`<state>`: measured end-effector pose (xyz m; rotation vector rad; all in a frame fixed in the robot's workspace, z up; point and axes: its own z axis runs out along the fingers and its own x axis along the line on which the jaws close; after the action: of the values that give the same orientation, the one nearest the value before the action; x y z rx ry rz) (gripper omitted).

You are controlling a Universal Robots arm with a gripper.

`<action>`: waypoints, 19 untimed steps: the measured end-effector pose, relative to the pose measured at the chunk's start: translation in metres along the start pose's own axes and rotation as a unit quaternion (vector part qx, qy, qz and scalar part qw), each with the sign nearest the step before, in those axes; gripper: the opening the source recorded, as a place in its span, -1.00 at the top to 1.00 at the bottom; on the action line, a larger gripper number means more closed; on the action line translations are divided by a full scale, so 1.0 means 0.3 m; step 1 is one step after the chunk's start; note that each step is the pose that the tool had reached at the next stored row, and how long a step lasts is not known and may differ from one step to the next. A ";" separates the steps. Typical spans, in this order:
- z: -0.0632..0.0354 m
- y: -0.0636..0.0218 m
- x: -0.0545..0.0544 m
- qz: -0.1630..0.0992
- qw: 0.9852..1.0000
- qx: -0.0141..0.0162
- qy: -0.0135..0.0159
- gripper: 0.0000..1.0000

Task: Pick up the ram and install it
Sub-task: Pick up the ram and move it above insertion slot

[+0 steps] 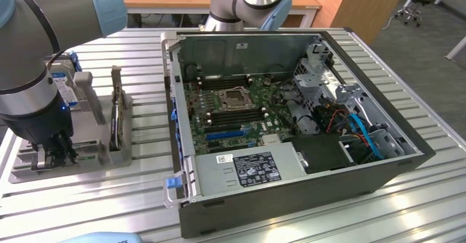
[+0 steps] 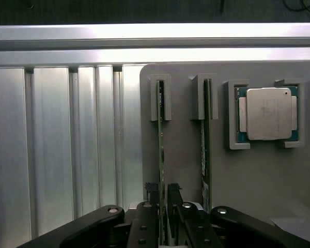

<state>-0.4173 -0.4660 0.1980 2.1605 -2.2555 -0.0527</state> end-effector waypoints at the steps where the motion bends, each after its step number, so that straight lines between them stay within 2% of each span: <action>1: 0.000 0.000 0.000 0.000 1.000 0.000 0.000 0.58; 19: -0.009 0.000 0.000 0.000 1.000 0.000 0.000 0.58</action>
<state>-0.4173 -0.4660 0.2006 2.1606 -2.2558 -0.0531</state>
